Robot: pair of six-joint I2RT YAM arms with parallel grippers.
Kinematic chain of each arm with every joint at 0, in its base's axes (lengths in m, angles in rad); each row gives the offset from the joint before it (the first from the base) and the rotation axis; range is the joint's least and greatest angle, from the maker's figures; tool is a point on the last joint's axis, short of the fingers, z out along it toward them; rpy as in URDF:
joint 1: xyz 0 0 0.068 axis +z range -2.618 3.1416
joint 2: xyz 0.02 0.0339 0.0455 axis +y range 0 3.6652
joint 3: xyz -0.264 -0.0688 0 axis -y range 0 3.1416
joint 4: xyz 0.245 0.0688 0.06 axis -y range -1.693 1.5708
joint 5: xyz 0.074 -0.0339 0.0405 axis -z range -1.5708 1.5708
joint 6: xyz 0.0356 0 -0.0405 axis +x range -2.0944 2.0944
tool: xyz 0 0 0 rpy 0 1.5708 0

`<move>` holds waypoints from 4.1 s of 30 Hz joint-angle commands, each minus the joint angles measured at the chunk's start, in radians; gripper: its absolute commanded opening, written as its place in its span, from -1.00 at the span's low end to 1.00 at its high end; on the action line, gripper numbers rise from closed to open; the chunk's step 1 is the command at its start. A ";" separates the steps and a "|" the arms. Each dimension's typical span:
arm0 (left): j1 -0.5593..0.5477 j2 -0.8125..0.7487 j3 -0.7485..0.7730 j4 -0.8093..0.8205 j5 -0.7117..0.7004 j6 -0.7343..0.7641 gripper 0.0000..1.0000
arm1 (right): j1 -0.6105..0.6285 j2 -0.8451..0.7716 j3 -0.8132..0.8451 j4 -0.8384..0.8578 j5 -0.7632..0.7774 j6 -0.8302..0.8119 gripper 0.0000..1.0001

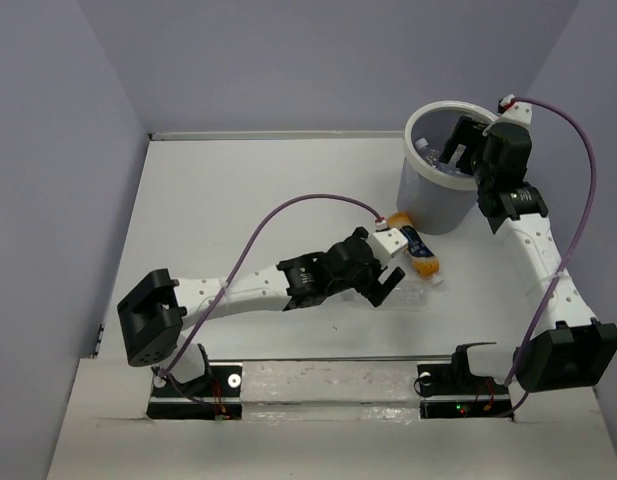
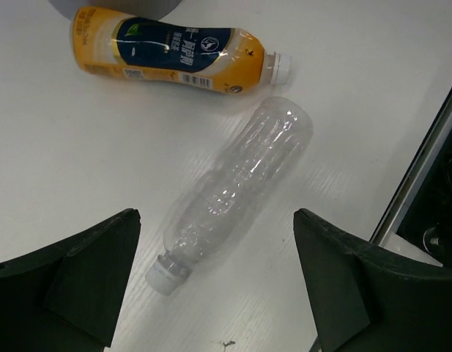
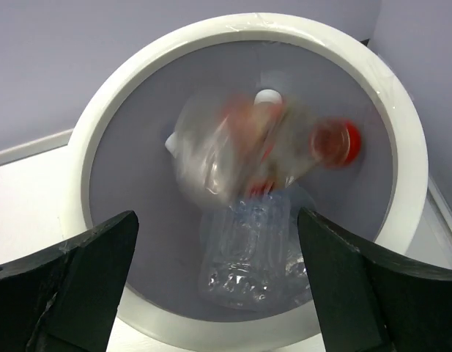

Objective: Put the plastic bottles in the bin

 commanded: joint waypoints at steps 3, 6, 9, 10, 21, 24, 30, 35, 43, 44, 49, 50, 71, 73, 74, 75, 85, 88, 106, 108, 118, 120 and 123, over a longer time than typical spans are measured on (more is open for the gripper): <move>-0.042 0.120 0.092 -0.008 -0.024 0.193 0.98 | -0.002 -0.101 0.002 -0.028 -0.141 0.027 0.88; -0.049 0.175 0.115 -0.024 0.008 0.226 0.98 | -0.002 -0.161 -0.048 -0.025 -0.269 0.064 0.86; -0.050 0.224 0.129 -0.037 0.041 0.250 0.98 | -0.002 -0.220 -0.121 -0.014 -0.306 0.081 0.85; -0.050 0.235 0.132 -0.042 0.030 0.256 0.98 | -0.002 -0.256 -0.135 -0.015 -0.312 0.083 0.84; -0.050 0.365 0.121 -0.087 -0.059 0.243 0.73 | -0.002 -0.407 -0.338 0.001 -0.530 0.161 0.73; -0.050 0.355 0.098 -0.096 -0.078 0.229 0.47 | -0.002 -0.437 -0.373 0.003 -0.515 0.167 0.73; -0.050 0.243 0.006 -0.077 -0.090 0.160 0.10 | -0.002 -0.522 -0.407 -0.002 -0.519 0.178 0.73; -0.052 0.063 -0.077 -0.074 -0.100 0.094 0.01 | -0.002 -0.566 -0.459 -0.015 -0.585 0.195 0.79; -0.047 -0.231 -0.201 0.120 -0.123 -0.026 -0.11 | -0.002 -0.608 -0.594 0.162 -0.983 0.345 0.92; -0.044 -0.244 -0.206 0.140 -0.119 -0.038 -0.11 | -0.002 -0.609 -0.600 0.178 -1.004 0.359 0.92; -0.033 -0.251 -0.177 0.173 -0.107 -0.060 -0.11 | -0.002 -0.609 -0.594 0.186 -1.073 0.376 0.93; -0.033 -0.253 -0.172 0.185 -0.104 -0.061 -0.11 | -0.002 -0.609 -0.595 0.183 -1.082 0.376 0.94; -0.030 -0.345 -0.224 0.292 -0.099 -0.061 0.62 | 0.016 -0.519 -0.524 0.475 -0.930 0.538 -0.13; -0.029 -0.368 -0.226 0.273 -0.111 -0.069 0.70 | 0.016 -0.479 -0.487 0.486 -0.920 0.540 -0.15; -0.027 -0.376 -0.223 0.260 -0.122 -0.077 0.76 | 0.016 -0.467 -0.467 0.488 -0.915 0.537 -0.16; -0.027 -0.400 -0.215 0.228 -0.134 -0.083 0.92 | 0.016 -0.456 -0.421 0.480 -0.901 0.520 -0.19; -0.003 -0.647 -0.155 -0.016 -0.293 -0.152 0.98 | 0.016 -0.235 0.038 0.172 -0.386 0.195 -0.20; -0.003 -0.702 -0.129 -0.126 -0.379 -0.176 0.98 | 0.016 -0.191 0.067 0.144 -0.153 0.149 -0.18; 0.000 -0.863 -0.183 -0.183 -0.482 -0.248 0.98 | 0.016 0.145 0.415 -0.208 0.142 -0.074 0.88; 0.000 -0.864 -0.177 -0.206 -0.530 -0.273 0.98 | 0.016 0.159 0.458 -0.264 0.063 -0.068 0.88; 0.137 -0.824 -0.189 -0.249 -0.517 -0.382 0.98 | 0.493 0.092 0.205 -0.285 0.197 -0.141 0.33; 0.206 -0.798 -0.218 -0.245 -0.387 -0.405 0.98 | 0.493 0.055 0.088 -0.282 0.150 -0.102 0.26; 0.315 -0.776 -0.247 -0.228 -0.294 -0.417 0.98 | 0.493 0.040 -0.012 -0.284 0.157 -0.089 0.25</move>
